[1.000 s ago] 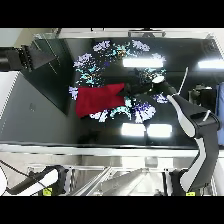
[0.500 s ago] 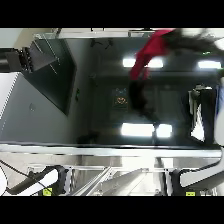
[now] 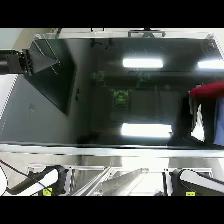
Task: Fold the shirts.
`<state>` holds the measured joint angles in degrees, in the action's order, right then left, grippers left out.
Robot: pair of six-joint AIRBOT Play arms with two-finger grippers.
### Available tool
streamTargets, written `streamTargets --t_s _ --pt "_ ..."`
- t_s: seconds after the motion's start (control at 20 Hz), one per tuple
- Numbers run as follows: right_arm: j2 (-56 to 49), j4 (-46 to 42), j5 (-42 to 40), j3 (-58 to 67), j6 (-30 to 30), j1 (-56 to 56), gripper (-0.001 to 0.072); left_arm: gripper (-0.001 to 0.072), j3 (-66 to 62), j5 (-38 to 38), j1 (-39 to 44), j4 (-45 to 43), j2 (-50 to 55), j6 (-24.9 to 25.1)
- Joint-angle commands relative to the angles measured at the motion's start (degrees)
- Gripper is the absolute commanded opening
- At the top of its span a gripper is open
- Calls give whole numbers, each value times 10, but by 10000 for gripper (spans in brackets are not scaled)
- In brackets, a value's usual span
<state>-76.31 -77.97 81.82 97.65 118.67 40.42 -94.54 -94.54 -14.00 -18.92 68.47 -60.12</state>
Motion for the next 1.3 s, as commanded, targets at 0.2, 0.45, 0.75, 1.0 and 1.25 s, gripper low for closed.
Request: streamTargets --t_s 0.2,0.45,0.75,1.0,1.25 --pt "211 -187 -148 -427 132 96 21 21 0 0 0 0 0 0" --pt "174 -177 -163 -513 106 98 24 20 0 0 0 0 0 0" --pt "168 -70 -85 -375 -84 97 706 20 0 2 0 0 0 0" --pt "168 162 -80 -212 -88 67 531 18 0 2 0 0 0 -50" --pt "170 207 -80 -213 -164 -74 14 16 4 7 5 -89 -23 -33"
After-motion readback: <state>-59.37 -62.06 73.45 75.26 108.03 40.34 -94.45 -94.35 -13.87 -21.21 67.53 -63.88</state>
